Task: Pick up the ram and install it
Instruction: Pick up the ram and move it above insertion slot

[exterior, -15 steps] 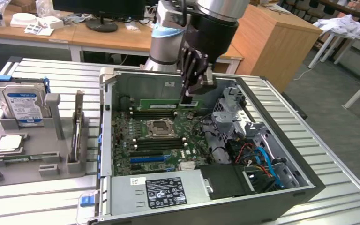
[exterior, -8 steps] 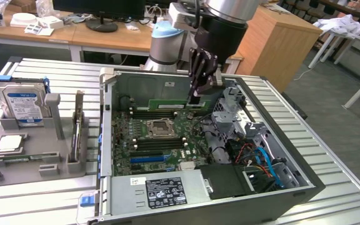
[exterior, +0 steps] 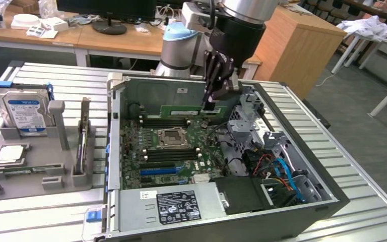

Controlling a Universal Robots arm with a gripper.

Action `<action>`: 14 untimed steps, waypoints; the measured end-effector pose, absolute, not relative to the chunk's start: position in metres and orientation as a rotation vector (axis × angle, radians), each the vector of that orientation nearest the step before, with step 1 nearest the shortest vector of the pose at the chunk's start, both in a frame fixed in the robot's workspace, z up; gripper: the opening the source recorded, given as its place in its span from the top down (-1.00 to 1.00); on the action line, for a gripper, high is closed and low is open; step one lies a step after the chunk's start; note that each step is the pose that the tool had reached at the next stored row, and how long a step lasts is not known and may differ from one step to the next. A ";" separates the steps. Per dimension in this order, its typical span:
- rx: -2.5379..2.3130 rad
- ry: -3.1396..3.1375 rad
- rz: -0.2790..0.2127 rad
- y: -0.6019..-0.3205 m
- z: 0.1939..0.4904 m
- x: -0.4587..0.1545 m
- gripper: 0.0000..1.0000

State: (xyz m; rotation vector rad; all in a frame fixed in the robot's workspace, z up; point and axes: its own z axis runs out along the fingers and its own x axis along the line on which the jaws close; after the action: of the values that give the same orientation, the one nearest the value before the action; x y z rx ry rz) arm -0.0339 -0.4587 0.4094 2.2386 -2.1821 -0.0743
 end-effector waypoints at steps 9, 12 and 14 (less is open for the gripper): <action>2.234 -2.187 -0.074 -0.442 0.408 -0.034 0.75; 2.232 -2.189 -0.074 -0.436 0.408 -0.034 0.75; 2.231 -2.190 -0.074 -0.433 0.408 -0.034 0.75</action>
State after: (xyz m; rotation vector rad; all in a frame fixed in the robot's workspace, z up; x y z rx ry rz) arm -0.0339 -0.4329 0.4078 2.2312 -2.1901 -0.0738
